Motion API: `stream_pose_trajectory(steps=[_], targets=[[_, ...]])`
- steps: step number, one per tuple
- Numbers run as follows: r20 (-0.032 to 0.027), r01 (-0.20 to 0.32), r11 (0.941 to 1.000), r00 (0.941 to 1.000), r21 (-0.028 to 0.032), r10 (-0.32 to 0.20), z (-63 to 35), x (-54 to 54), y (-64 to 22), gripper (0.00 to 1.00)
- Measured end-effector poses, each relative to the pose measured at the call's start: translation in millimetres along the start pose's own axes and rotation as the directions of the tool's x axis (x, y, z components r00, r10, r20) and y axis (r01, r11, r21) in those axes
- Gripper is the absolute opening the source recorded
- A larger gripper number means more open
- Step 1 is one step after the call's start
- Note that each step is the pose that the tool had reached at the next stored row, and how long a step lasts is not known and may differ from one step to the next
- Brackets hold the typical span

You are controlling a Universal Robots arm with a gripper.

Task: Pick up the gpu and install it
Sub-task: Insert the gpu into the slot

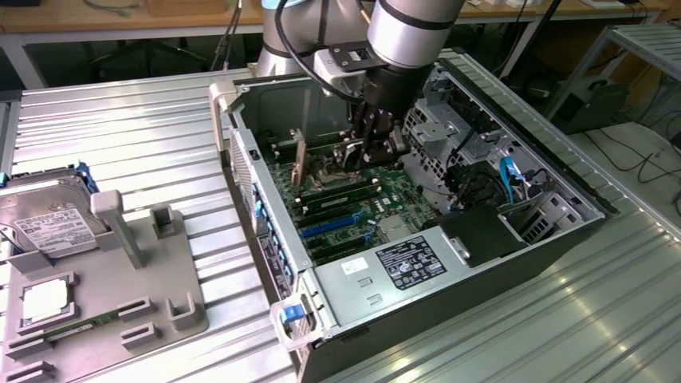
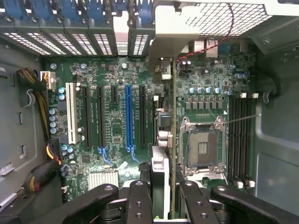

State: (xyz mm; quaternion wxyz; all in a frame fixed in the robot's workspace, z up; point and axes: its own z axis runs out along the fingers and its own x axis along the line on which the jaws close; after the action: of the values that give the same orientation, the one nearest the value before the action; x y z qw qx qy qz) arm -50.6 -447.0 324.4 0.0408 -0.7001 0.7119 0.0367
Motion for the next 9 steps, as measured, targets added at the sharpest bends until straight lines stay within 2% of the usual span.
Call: stream_pose_trajectory(steps=[5,9], targets=[[-0.0002,0.000,1.0000,1.0000,0.0001,0.000,2.3,4.2,0.9,0.28],[-0.0092,0.000,1.0000,1.0000,0.0002,0.000,5.8,4.9,3.0,0.28]])
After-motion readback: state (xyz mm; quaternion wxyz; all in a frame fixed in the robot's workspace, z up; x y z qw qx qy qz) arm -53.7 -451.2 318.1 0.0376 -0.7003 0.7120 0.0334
